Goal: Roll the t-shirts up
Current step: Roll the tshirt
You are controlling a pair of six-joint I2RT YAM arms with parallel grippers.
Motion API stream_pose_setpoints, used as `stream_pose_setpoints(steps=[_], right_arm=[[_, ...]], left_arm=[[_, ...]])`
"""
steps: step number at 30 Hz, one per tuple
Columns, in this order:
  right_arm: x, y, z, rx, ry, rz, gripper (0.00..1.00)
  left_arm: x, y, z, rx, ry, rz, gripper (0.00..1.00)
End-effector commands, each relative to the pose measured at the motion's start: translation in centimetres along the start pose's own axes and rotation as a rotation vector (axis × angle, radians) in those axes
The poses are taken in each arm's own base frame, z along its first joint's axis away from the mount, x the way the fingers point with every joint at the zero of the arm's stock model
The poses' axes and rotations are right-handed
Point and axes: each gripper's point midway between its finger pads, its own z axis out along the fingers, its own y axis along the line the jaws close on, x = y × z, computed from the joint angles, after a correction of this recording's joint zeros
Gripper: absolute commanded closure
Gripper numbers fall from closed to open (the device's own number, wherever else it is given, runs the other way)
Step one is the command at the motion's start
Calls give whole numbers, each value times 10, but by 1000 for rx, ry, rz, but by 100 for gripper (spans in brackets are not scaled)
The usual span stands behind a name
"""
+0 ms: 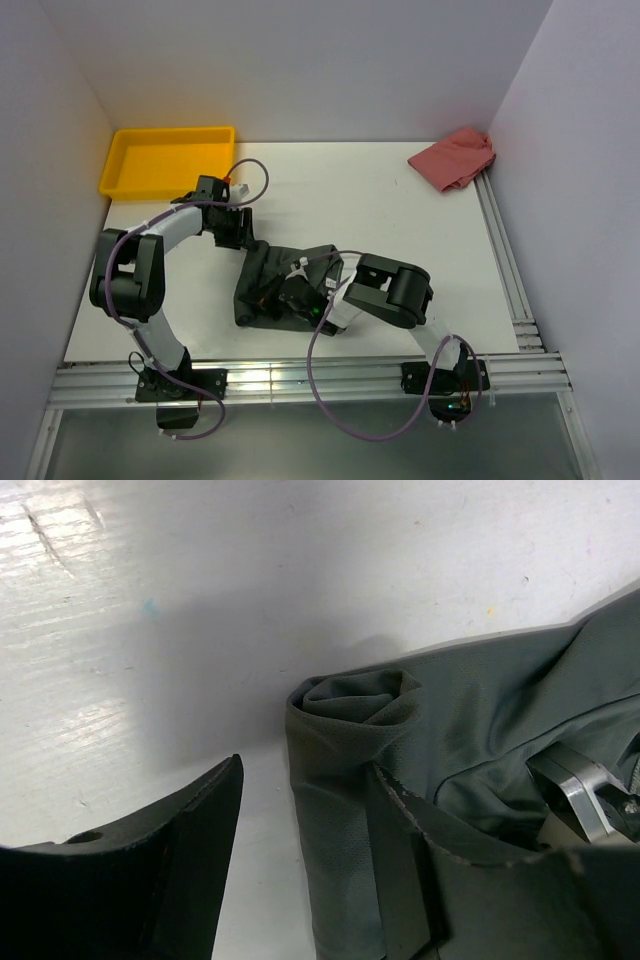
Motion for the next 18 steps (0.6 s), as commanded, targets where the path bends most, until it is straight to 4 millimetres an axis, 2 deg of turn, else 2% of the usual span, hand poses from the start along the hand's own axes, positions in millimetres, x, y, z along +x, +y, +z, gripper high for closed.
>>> stream_pose_setpoints(steps=[1, 4, 7, 9, 18], right_arm=[[-1, -7, 4, 50, 5, -9, 100], [-2, -9, 4, 72, 0, -19, 100], [-3, -14, 4, 96, -2, -23, 100], [-4, -16, 4, 99, -4, -21, 100], [-5, -16, 5, 109, -1, -31, 100]], left_arm=[[3, -10, -1, 40, 9, 21, 42], [3, -13, -3, 55, 2, 24, 41], [-5, -21, -13, 80, -40, 37, 34], [-4, -24, -14, 96, -38, 42, 33], [11, -22, -2, 119, 33, 37, 36]])
